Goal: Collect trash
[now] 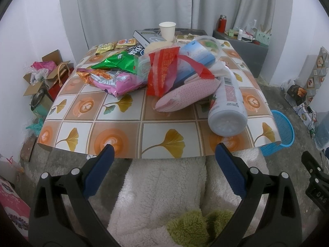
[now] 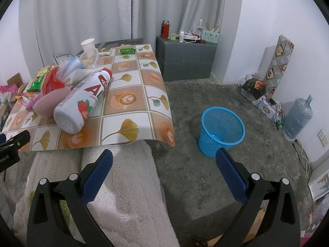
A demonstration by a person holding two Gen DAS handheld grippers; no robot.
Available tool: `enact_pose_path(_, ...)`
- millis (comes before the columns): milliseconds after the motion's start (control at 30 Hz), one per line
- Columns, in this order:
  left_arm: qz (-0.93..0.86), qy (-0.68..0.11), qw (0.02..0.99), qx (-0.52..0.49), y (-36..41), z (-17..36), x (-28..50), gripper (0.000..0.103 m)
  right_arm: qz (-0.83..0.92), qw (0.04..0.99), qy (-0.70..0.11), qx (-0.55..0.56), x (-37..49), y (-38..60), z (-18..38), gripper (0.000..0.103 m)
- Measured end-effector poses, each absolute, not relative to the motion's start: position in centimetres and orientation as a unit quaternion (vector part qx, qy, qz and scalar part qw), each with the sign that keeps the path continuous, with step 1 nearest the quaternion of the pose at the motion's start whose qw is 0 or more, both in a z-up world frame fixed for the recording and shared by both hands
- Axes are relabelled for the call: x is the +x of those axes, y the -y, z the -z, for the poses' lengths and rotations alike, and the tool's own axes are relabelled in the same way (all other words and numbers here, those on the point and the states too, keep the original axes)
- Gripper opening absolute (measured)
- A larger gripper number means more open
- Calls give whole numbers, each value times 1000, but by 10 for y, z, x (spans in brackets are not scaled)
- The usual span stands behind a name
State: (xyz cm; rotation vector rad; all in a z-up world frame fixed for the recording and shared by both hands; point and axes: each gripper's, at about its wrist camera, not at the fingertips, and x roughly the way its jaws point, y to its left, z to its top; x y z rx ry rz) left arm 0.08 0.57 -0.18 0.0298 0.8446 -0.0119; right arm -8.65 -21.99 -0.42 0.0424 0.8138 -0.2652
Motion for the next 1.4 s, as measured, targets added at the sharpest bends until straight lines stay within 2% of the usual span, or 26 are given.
enact_pose_path(1067,2,-412,911,13,-13,7,0,94,127,913,-387,26,-86,222,1,98)
enact_pose_path(1400,28,-358,933,-34,-44,-4,13,94,107,944,-311,3,-68,211,-22,98)
